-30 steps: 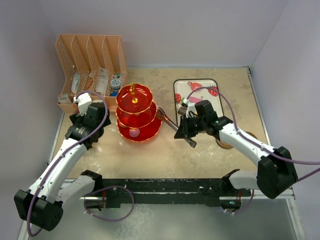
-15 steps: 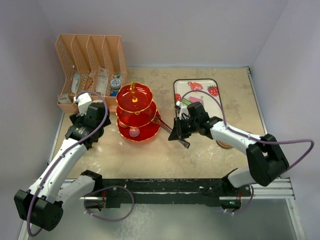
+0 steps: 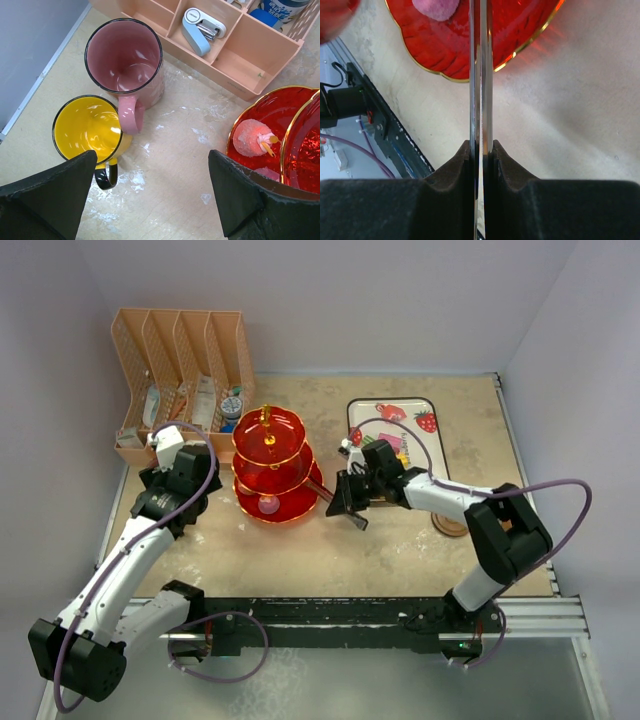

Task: Serve the afternoon tea
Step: Place the desert on the desert table.

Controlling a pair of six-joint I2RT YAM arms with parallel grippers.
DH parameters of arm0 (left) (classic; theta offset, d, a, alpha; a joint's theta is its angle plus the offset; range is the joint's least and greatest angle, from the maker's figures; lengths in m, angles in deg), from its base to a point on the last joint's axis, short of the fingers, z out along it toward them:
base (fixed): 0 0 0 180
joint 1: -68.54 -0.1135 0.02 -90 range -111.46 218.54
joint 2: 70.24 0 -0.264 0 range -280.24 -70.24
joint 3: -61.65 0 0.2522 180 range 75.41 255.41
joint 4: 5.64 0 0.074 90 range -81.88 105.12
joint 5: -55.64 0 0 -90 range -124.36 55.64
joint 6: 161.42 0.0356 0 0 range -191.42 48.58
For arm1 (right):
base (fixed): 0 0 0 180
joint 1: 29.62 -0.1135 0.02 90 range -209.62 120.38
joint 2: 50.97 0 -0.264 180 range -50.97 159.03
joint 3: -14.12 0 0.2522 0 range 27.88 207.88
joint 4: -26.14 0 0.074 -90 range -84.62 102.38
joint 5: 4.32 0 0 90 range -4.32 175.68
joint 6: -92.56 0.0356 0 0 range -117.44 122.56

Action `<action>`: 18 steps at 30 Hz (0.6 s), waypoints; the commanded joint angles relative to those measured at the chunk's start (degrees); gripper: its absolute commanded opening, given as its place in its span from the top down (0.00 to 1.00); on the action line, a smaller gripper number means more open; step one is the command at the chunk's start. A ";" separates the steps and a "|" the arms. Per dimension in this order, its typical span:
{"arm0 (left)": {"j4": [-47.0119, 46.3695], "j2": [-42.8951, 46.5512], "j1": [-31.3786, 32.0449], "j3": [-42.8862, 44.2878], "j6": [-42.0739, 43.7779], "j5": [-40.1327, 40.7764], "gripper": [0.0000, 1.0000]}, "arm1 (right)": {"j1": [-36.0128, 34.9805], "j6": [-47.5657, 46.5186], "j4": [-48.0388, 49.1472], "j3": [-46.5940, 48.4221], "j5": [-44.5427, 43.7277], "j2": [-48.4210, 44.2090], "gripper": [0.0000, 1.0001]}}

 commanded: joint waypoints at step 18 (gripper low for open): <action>-0.42 -0.17 0.19 1.32 0.12 1.59 0.10 | -2.52 -3.17 2.21 9.49 2.25 7.04 0.87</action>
